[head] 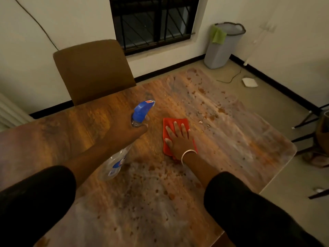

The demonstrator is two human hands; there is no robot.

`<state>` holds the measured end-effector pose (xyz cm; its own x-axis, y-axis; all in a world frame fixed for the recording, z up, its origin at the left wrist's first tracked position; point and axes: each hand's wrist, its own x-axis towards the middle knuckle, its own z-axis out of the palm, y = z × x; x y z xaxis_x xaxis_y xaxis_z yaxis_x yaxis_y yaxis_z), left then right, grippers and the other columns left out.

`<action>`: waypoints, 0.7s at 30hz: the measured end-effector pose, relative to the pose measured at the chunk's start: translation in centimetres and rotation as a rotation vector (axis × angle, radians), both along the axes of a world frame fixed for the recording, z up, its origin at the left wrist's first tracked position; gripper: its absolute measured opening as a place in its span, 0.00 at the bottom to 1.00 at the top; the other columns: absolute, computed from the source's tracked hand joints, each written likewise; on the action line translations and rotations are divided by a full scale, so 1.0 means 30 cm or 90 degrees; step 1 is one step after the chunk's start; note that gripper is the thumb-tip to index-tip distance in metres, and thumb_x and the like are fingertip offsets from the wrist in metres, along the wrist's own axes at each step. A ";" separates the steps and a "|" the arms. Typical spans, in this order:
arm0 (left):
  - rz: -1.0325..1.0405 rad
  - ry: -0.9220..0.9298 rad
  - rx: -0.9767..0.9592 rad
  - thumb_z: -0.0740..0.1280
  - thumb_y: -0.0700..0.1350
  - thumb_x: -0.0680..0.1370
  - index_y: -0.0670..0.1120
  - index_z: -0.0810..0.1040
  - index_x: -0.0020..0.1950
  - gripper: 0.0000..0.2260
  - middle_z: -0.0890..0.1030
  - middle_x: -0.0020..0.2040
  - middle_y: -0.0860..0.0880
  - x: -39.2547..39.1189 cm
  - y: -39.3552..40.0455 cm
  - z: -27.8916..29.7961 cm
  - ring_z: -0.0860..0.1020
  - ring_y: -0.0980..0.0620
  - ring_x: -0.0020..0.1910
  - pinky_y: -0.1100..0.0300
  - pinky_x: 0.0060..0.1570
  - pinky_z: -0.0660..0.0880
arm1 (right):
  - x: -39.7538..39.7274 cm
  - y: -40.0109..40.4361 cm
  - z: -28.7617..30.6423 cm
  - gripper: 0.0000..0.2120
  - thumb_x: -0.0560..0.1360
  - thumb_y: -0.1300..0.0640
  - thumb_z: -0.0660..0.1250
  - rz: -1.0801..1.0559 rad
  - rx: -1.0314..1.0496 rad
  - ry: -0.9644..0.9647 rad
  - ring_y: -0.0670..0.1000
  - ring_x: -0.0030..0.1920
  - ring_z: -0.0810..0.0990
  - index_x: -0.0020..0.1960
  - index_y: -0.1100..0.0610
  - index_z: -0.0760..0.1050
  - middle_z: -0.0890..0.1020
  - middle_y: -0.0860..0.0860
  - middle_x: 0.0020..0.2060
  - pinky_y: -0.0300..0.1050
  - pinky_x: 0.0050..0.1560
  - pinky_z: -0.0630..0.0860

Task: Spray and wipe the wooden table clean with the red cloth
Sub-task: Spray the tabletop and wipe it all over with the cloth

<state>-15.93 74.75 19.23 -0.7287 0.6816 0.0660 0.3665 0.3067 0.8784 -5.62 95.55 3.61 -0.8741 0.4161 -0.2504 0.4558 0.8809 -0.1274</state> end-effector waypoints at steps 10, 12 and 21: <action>-0.059 0.049 -0.082 0.72 0.41 0.73 0.56 0.73 0.39 0.12 0.76 0.27 0.55 -0.162 0.184 -0.067 0.77 0.65 0.29 0.76 0.29 0.71 | -0.006 0.270 -0.021 0.30 0.88 0.40 0.44 -0.152 0.009 0.001 0.61 0.85 0.38 0.86 0.44 0.41 0.38 0.51 0.86 0.64 0.83 0.39; -0.073 0.052 -0.108 0.72 0.42 0.73 0.54 0.74 0.40 0.09 0.76 0.30 0.54 -0.206 0.219 -0.072 0.77 0.60 0.28 0.72 0.30 0.70 | -0.014 0.250 -0.036 0.30 0.87 0.40 0.43 -0.156 0.023 0.021 0.61 0.85 0.38 0.86 0.45 0.42 0.39 0.51 0.86 0.63 0.83 0.38; -0.094 0.187 -0.164 0.72 0.45 0.73 0.56 0.66 0.35 0.16 0.68 0.28 0.58 -0.346 0.309 -0.020 0.68 0.62 0.28 0.66 0.34 0.65 | -0.031 0.417 -0.027 0.34 0.82 0.32 0.38 -0.123 0.043 0.025 0.57 0.85 0.38 0.86 0.41 0.41 0.39 0.48 0.85 0.60 0.83 0.37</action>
